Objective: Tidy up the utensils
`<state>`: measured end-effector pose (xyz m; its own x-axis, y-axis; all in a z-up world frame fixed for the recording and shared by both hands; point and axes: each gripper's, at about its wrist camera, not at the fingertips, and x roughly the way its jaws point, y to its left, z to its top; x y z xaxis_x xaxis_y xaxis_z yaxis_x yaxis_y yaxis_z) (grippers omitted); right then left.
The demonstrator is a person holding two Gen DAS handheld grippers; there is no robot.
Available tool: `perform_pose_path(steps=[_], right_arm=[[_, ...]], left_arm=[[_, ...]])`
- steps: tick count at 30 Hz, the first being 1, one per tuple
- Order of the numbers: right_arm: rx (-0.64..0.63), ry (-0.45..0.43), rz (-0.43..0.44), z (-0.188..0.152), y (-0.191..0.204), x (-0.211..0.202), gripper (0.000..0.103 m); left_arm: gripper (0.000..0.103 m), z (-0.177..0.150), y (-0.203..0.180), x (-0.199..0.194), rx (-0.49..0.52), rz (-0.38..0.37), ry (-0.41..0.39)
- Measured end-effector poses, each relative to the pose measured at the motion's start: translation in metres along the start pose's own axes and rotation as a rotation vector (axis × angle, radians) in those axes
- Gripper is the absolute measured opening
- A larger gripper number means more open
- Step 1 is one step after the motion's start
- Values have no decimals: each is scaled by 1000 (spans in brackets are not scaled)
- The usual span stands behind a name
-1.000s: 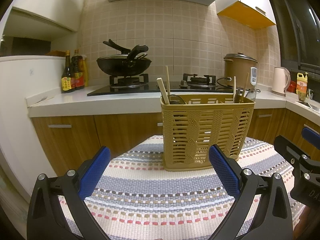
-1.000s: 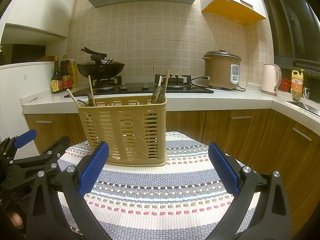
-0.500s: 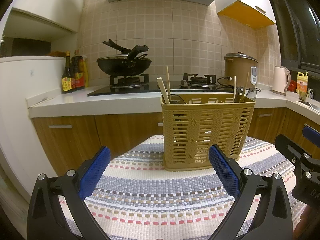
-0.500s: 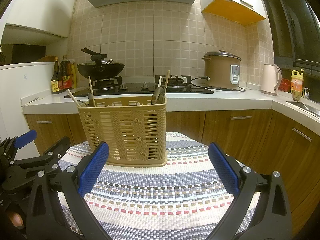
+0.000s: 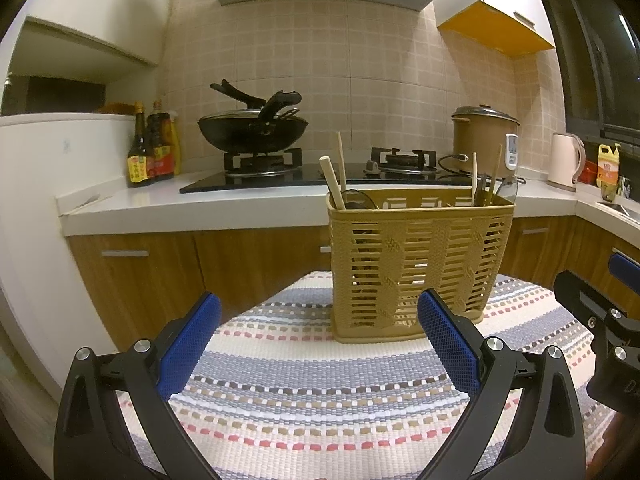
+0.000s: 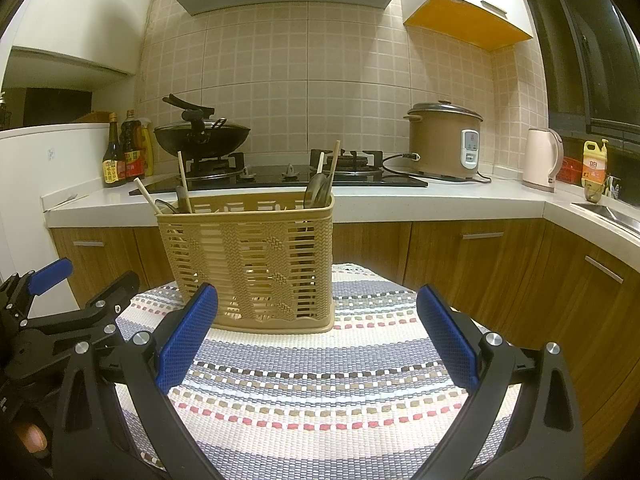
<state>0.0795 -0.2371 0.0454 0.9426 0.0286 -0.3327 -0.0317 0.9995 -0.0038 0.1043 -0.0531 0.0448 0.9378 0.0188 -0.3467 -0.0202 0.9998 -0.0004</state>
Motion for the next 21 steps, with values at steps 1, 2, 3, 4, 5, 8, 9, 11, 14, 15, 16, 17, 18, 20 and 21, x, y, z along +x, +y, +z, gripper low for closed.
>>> perform_pose_path(steps=[1, 2, 3, 4, 5, 8, 9, 11, 14, 15, 16, 17, 18, 20, 21], right_arm=[[1, 0, 0, 0, 0, 0, 95], [1, -1, 0, 0, 0, 0, 95], [1, -1, 0, 0, 0, 0, 95], [1, -1, 0, 0, 0, 0, 95], [1, 0, 0, 0, 0, 0, 95], [0, 2, 1, 0, 0, 0, 95], [0, 2, 2, 0, 0, 0, 95], [0, 2, 1, 0, 0, 0, 95], [0, 1, 0, 0, 0, 0, 95], [-1, 1, -1, 0, 0, 0, 95], [0, 2, -1, 0, 0, 0, 95], [0, 3, 0, 0, 0, 0, 95], [1, 3, 0, 0, 0, 0, 95], [1, 2, -1, 0, 0, 0, 95], [2, 2, 0, 0, 0, 0, 95]], left_arm=[[95, 0, 0, 0, 2, 2, -2], [95, 0, -1, 0, 4, 4, -4], [95, 0, -2, -1, 6, 5, -6], [95, 0, -2, -1, 8, 5, -7], [95, -1, -2, -2, 8, 9, -10], [95, -1, 1, -3, -4, 15, -15], [95, 0, 2, -3, -10, 15, -15], [95, 0, 5, -3, -24, 17, -19], [95, 1, 10, -3, -43, 12, -27], [96, 1, 11, -2, -48, 7, -19], [96, 1, 13, 0, -58, -2, -4], [96, 1, 14, 1, -66, -2, 7], [96, 1, 15, 2, -71, 1, 15], [96, 1, 16, 3, -74, 5, 19], [96, 1, 16, 3, -72, 12, 19]])
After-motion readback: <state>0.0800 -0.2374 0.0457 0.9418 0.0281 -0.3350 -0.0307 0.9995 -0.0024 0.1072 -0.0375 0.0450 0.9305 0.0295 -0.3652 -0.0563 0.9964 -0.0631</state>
